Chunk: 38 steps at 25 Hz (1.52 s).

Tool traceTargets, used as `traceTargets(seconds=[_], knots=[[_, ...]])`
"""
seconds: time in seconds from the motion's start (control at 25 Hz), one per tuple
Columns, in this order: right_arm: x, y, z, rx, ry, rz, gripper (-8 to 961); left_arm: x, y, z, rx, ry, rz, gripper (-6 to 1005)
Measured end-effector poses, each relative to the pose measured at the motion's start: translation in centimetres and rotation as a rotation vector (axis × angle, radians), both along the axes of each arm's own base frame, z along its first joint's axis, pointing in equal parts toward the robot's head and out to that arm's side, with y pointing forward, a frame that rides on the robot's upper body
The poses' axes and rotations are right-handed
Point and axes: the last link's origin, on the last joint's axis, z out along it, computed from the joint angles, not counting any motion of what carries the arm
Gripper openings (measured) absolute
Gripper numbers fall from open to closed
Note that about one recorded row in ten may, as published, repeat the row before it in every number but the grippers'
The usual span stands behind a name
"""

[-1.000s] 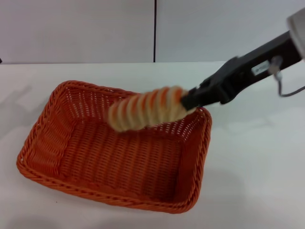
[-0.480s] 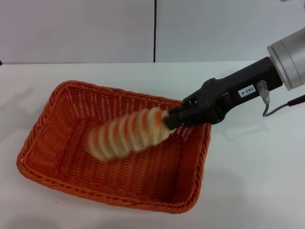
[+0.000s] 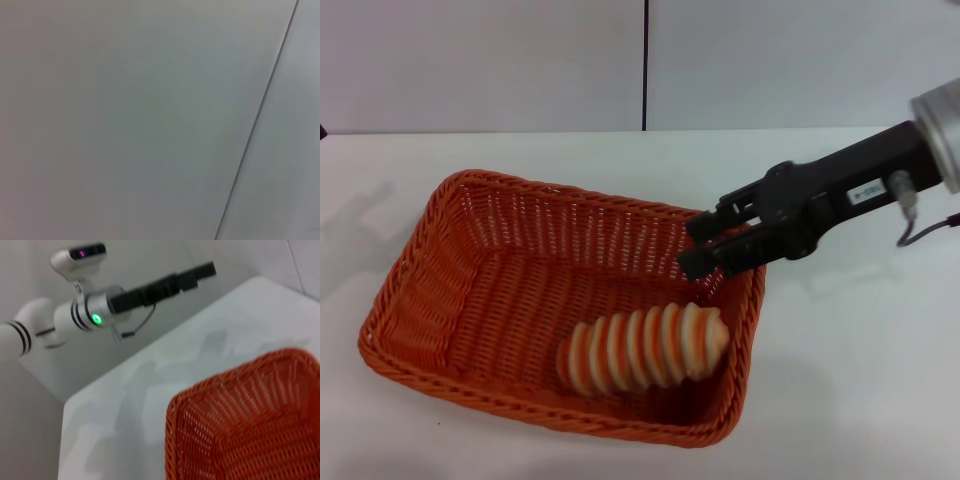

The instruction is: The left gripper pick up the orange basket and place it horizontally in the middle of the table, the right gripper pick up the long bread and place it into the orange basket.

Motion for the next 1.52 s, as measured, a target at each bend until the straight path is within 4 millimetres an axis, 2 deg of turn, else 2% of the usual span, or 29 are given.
traceTargets(seconds=[0.04,0.08,0.12,0.16,0.2,0.24,0.28,0.32,0.36,0.4,0.44,0.48,0.52,0.56,0.6,0.64,0.72,0.76,0.8,0.84,0.88,0.96,1.0,1.04,1.12,1.16,1.24,1.36,1.52], knots=[[0.1,-0.2,1.1,0.024,0.034,0.004,567,0.0,0.0,0.0,0.001,0.001,0.0,811],[0.1,-0.2,1.1,0.024,0.034,0.004,567,-0.1,-0.1,0.0,0.005,0.007,-0.003,811],[0.3,-0.3,1.9,0.052,0.058,0.0,567,-0.1,-0.2,0.0,0.01,0.015,-0.005,811],[0.8,-0.5,3.7,0.117,0.108,-0.005,567,-0.3,-0.6,0.1,0.029,0.039,-0.014,811],[0.8,-0.5,3.7,0.117,0.108,-0.005,567,-0.3,-0.6,0.1,0.029,0.039,-0.014,810],[1.6,-1.0,5.6,0.194,0.169,-0.01,567,-0.6,-1.0,0.0,0.056,0.065,-0.023,810],[1.6,-1.0,5.6,0.194,0.169,-0.01,567,-0.6,-1.0,0.0,0.056,0.065,-0.023,810],[2.4,-1.3,6.5,0.24,0.205,-0.014,567,-0.8,-1.3,0.0,0.069,0.074,-0.026,810],[4.2,-2.1,8.2,0.348,0.284,-0.015,567,-1.4,-2.1,-0.2,0.121,0.093,-0.029,810],[4.2,-2.1,8.2,0.348,0.284,-0.015,567,-1.4,-2.1,-0.2,0.121,0.093,-0.029,810],[6.4,-2.8,9.3,0.461,0.357,-0.017,567,-1.8,-2.4,-0.3,0.148,0.101,-0.027,810],[6.4,-2.8,9.3,0.461,0.357,-0.017,567,-2.1,-2.8,-0.3,0.177,0.11,-0.025,810],[7.6,-3.2,9.7,0.524,0.393,-0.018,567,-2.5,-3.2,-0.3,0.218,0.123,-0.019,810],[10.4,-4.0,10.0,0.639,0.465,-0.056,567,-3.4,-4.2,-0.4,0.287,0.144,0.005,810],[10.4,-4.0,10.0,0.639,0.465,-0.056,567,-3.4,-4.2,-0.4,0.287,0.144,0.005,810],[11.9,-4.4,10.0,0.702,0.5,-0.083,567,-4.3,-5.1,-0.4,0.351,0.164,0.036,810],[14.7,-5.2,9.7,0.842,0.55,-0.113,567,-4.6,-5.6,-0.5,0.387,0.178,0.047,810],[17.0,-6.2,9.1,0.981,0.592,-0.139,567,-5.1,-6.4,-0.8,0.454,0.199,0.064,810],[17.0,-6.2,9.1,0.981,0.592,-0.139,567,-5.1,-6.4,-0.8,0.454,0.199,0.064,810],[19.0,-7.3,8.0,1.125,0.631,-0.181,567,-5.3,-6.8,-1.0,0.488,0.203,0.075,810],[19.0,-7.3,8.0,1.125,0.631,-0.181,567,-5.5,-7.2,-1.4,0.529,0.208,0.087,810],[20.8,-8.7,6.5,1.296,0.622,-0.215,567,-5.7,-7.7,-1.8,0.583,0.214,0.114,810],[20.8,-8.7,6.5,1.296,0.622,-0.215,567,-5.7,-7.7,-1.8,0.583,0.214,0.114,810],[21.4,-9.4,5.4,1.38,0.596,-0.223,567,-5.8,-7.9,-2.2,0.608,0.224,0.126,810],[21.6,-9.6,5.0,1.413,0.583,-0.224,567,-5.9,-8.1,-3.2,0.642,0.242,0.145,810],[21.8,-10.0,4.3,1.49,0.56,-0.23,567,-5.9,-8.1,-3.6,0.65,0.247,0.15,810],[21.9,-10.1,3.9,1.549,0.538,-0.229,567,-5.9,-8.2,-3.8,0.657,0.245,0.157,810],[21.8,-9.9,3.6,1.585,0.525,-0.229,567,-6.0,-8.4,-4.6,0.706,0.229,0.209,810],[21.7,-9.6,3.5,1.584,0.521,-0.233,567,-6.0,-8.4,-4.6,0.712,0.229,0.216,810]])
